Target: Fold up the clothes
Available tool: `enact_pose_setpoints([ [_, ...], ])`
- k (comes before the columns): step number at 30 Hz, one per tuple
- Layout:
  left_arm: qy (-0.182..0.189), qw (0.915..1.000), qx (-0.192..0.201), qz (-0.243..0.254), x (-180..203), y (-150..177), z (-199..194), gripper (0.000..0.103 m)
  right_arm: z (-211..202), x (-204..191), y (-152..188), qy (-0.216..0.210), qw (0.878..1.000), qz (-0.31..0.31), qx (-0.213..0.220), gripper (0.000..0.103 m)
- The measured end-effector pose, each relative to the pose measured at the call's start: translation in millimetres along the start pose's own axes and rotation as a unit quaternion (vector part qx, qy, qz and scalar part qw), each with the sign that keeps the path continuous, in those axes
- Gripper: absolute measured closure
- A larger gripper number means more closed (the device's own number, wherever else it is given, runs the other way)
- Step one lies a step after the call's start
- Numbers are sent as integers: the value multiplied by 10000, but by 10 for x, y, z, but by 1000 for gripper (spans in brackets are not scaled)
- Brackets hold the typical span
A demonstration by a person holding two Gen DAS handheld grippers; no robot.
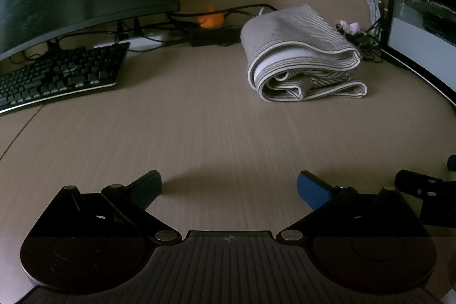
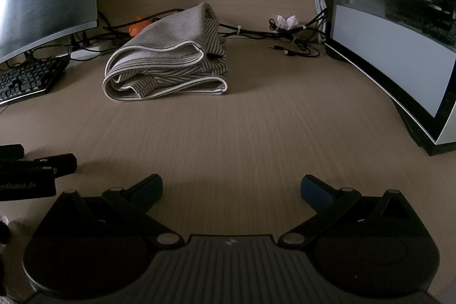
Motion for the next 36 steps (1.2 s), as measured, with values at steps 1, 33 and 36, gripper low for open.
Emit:
enact_pose_setpoints([
  [1, -1, 10000, 0, -1, -1, 1, 1, 0, -2, -2, 3, 0, 10000, 1, 1, 0],
  [33, 9, 10000, 2, 15, -8, 2, -1, 0, -13, -3, 7, -46, 10000, 7, 41, 0],
  [36, 10, 10000, 1, 18, -14, 2, 0, 0, -15, -13, 10, -47, 10000, 1, 39, 0],
])
Point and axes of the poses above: each gripper's, at about its wrist camera, not at the fingertips, and z roughly the way its jaws point, x to its right, y to its underside, the point moved 10 cm from there along z, roughly the way its jaws point, and after that the axes turned 12 degrees about -x, right-handed, at the moved point
